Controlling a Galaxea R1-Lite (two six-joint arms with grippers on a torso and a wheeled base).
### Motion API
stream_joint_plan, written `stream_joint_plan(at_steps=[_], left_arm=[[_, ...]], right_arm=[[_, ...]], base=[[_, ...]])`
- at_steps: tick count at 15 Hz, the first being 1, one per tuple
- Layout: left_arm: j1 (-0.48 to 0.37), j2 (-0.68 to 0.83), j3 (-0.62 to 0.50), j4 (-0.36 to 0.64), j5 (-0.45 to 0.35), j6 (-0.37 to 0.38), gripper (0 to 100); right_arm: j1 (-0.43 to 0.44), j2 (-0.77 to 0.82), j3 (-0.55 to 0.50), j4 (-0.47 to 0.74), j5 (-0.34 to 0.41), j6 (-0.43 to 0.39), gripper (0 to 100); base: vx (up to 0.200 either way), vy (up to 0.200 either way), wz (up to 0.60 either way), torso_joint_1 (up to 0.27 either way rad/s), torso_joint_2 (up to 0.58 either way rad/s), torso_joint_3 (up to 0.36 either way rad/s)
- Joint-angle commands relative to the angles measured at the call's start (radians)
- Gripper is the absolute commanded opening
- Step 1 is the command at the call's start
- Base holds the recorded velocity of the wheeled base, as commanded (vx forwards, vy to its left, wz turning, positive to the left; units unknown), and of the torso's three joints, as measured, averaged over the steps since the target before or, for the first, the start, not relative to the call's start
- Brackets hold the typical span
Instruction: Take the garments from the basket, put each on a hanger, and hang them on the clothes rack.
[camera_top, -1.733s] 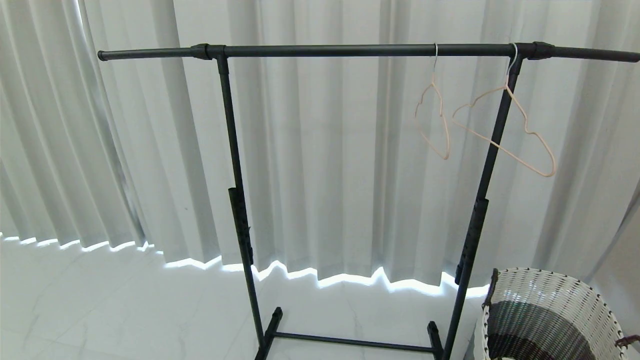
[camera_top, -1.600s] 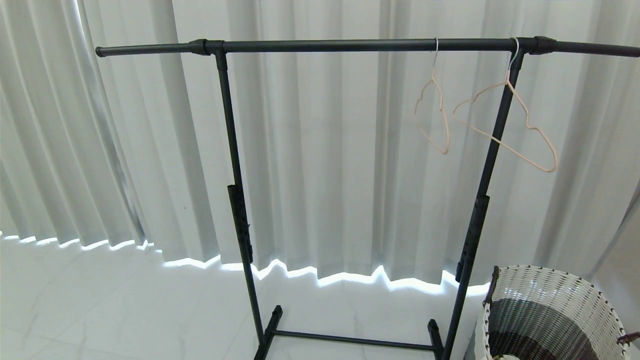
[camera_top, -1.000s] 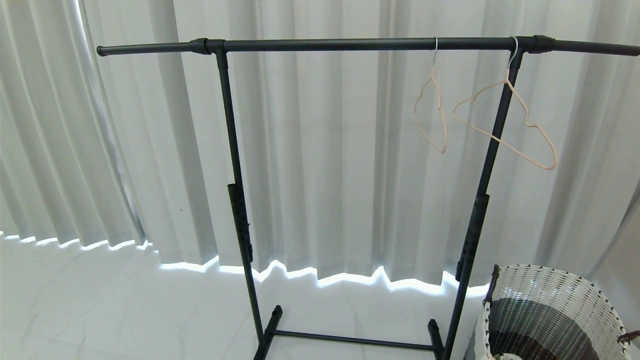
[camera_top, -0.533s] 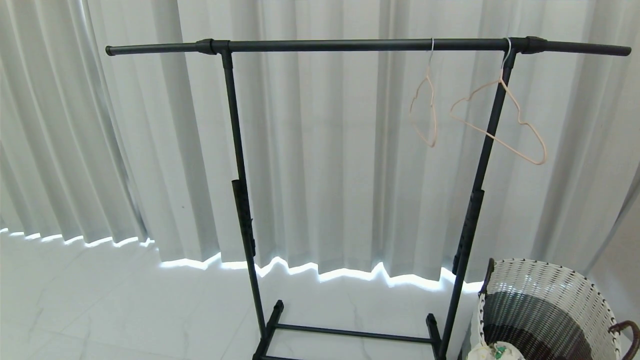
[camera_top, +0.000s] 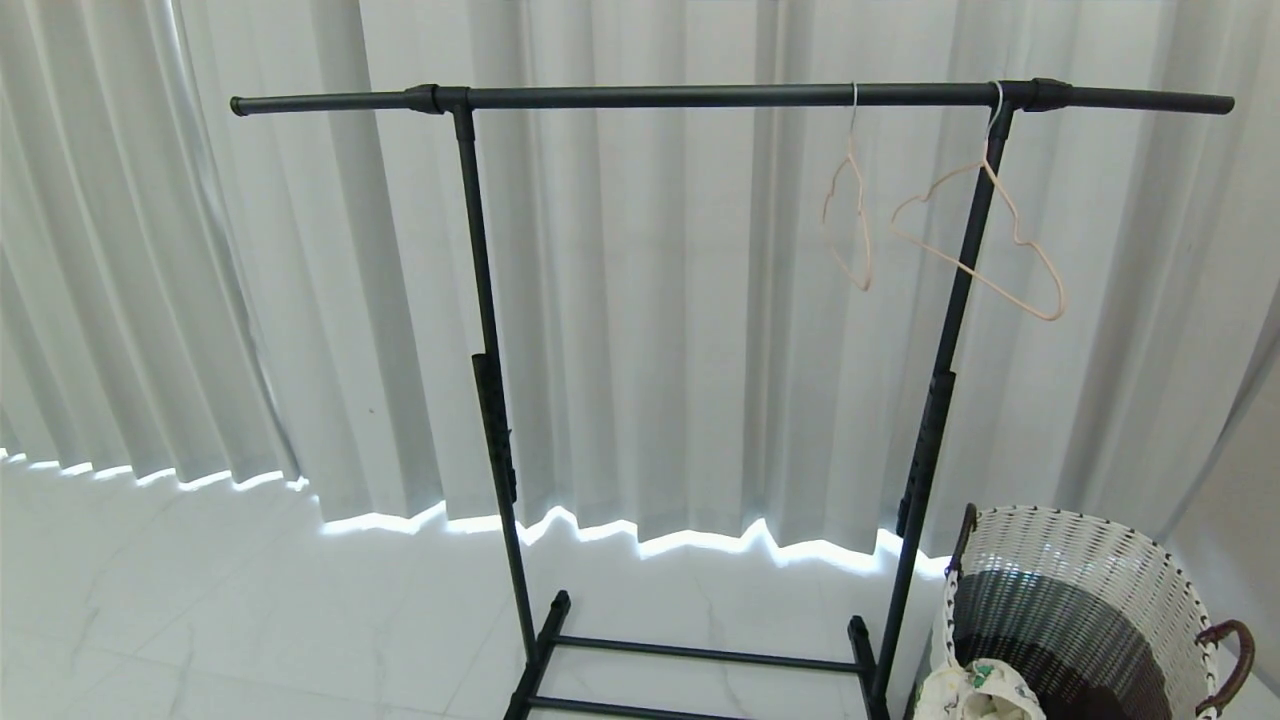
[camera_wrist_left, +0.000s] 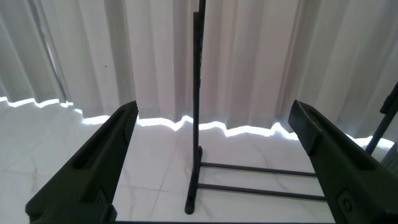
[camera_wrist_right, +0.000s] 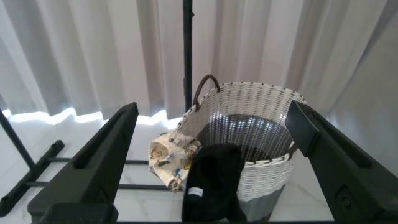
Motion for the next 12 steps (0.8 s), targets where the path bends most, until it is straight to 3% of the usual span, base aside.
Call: stream_joint_plan(at_steps=[1,2,4,5,8,12], left_arm=[[0.0,0.0,0.0,0.0,0.0,0.0,100],[0.0,0.0,0.0,0.0,0.0,0.0,100],[0.0,0.0,0.0,-0.001,0.0,-0.005,100],[0.0,0.0,0.0,-0.001,0.0,-0.006,100],[0.0,0.0,0.0,-0.001,0.0,-0.006,100],[-0.001,0.0,0.0,-0.001,0.0,-0.006,100]], right_arm=[[0.001,0.004,0.001,-0.004,0.0,-0.001,100],[0.001,0.001,-0.005,-0.01,0.003,0.001,100],[0.067,0.217,-0.261,0.0,0.057,0.088,100],[0.099,0.34,-0.347,0.0,0.06,0.074,100],[0.093,0.667,-0.373,0.003,0.046,-0.059,100],[-0.108,1.156,-0.372,-0.052,0.046,-0.564,100]], base=[[0.0,0.0,0.0,0.0,0.0,0.0],[0.0,0.0,0.0,0.0,0.0,0.0],[0.0,0.0,0.0,0.0,0.0,0.0],[0.0,0.0,0.0,0.0,0.0,0.0],[0.0,0.0,0.0,0.0,0.0,0.0],[0.0,0.0,0.0,0.0,0.0,0.0]])
